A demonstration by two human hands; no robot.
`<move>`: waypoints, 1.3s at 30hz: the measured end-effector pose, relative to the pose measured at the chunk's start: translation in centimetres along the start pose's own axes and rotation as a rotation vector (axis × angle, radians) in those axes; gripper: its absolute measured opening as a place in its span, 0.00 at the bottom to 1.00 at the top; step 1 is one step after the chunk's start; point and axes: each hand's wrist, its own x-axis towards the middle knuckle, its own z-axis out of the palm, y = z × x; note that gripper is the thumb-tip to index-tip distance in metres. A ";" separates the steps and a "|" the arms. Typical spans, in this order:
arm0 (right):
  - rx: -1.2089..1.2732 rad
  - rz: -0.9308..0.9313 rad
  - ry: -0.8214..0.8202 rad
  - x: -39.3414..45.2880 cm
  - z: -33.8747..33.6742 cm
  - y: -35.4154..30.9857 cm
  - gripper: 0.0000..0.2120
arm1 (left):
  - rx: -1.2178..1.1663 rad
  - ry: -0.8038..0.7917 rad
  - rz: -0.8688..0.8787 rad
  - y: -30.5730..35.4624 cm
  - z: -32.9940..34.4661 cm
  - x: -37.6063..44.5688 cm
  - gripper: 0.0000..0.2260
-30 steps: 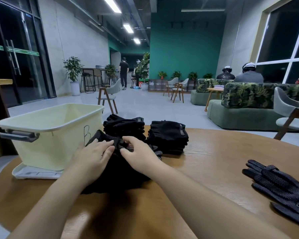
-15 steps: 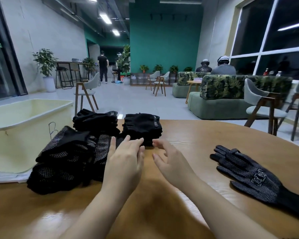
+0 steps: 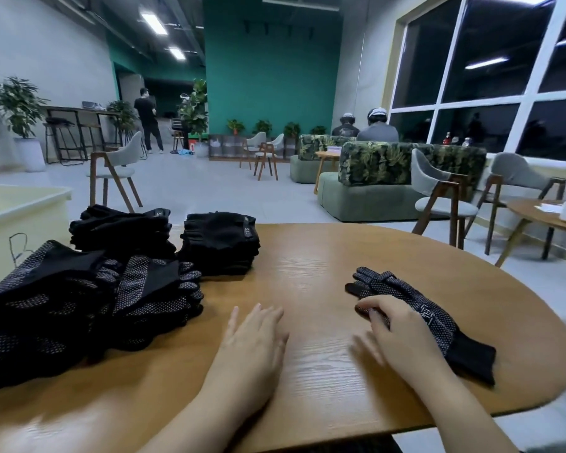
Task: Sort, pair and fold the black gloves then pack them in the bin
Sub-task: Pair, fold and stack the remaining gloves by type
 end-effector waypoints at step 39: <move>0.128 -0.288 -0.369 0.5 3.1 -5.9 0.21 | -0.236 0.216 0.101 -0.9 1.0 0.6 0.29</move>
